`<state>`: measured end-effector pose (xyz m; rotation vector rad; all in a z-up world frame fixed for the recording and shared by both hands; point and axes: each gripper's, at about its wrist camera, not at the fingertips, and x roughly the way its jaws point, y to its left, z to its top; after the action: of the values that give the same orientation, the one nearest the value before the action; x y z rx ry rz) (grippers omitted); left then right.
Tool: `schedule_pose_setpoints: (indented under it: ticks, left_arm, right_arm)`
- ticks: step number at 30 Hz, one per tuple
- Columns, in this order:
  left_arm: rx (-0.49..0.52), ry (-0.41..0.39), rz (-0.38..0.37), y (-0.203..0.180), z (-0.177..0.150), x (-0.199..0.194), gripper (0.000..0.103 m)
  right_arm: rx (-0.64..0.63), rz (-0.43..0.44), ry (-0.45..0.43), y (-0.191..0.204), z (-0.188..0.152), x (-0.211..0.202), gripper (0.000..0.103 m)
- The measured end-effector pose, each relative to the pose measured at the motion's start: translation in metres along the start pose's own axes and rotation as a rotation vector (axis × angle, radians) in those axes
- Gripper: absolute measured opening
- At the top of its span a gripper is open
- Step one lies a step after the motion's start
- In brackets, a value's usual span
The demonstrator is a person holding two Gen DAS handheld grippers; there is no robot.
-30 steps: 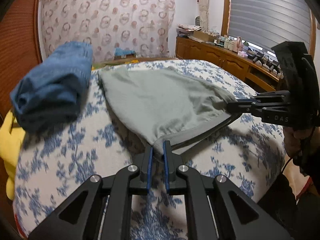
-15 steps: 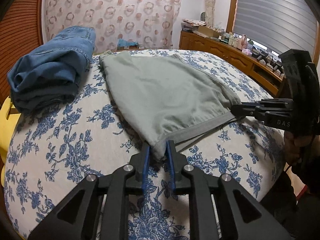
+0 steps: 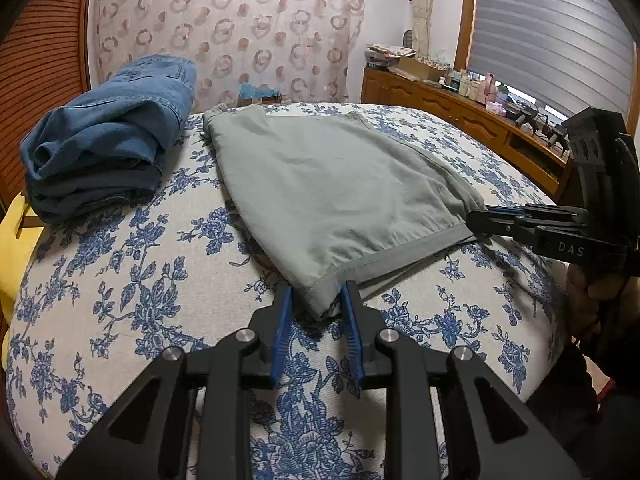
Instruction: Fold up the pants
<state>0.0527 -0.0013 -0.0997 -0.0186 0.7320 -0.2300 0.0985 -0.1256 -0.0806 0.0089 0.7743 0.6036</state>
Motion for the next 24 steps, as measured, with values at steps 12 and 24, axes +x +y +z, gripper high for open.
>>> schedule_pose_setpoints:
  ticks: [12,24]
  left_arm:
    - [-0.015,0.001,-0.027,0.000,0.002,-0.001,0.013]
    - [-0.016,-0.062,-0.049,-0.002,0.013,-0.031,0.010]
  right_arm:
    - [-0.038,-0.023,0.017,0.006,0.001,-0.001,0.008]
    - [-0.034,0.004,-0.003,0.010,0.009,-0.017,0.006]
